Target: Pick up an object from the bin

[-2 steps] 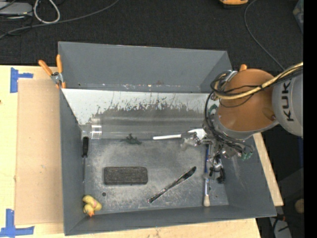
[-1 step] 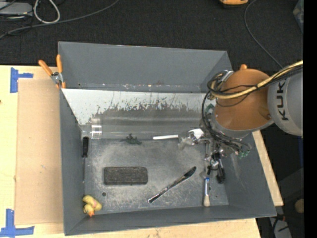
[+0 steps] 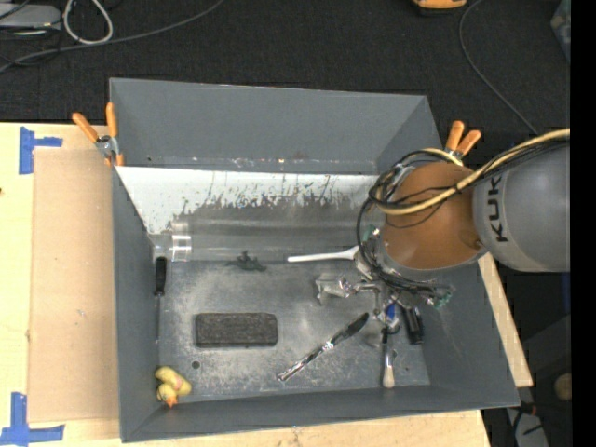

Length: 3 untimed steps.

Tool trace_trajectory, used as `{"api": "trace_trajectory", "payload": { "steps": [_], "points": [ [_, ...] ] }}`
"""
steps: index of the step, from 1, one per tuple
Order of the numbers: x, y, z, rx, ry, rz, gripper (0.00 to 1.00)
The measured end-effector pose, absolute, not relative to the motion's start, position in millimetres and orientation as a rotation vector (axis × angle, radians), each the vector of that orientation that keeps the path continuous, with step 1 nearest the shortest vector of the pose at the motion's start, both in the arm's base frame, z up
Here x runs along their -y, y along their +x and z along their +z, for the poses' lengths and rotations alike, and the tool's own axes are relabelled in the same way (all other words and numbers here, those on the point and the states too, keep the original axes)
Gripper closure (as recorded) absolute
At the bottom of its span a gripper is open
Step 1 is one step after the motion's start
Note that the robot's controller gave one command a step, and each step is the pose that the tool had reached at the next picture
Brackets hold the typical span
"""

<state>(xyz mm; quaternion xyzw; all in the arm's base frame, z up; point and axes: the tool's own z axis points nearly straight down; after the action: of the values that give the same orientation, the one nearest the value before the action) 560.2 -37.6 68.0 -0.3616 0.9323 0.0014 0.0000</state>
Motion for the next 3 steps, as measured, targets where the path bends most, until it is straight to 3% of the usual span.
{"api": "trace_trajectory", "payload": {
  "steps": [1, 3],
  "points": [
    [46.9, 565.8, 70.1, -2.914, -1.149, -0.002, 1.0],
    [46.2, 565.3, 77.4, -2.916, -1.148, -0.001, 1.0]
  ]
}}
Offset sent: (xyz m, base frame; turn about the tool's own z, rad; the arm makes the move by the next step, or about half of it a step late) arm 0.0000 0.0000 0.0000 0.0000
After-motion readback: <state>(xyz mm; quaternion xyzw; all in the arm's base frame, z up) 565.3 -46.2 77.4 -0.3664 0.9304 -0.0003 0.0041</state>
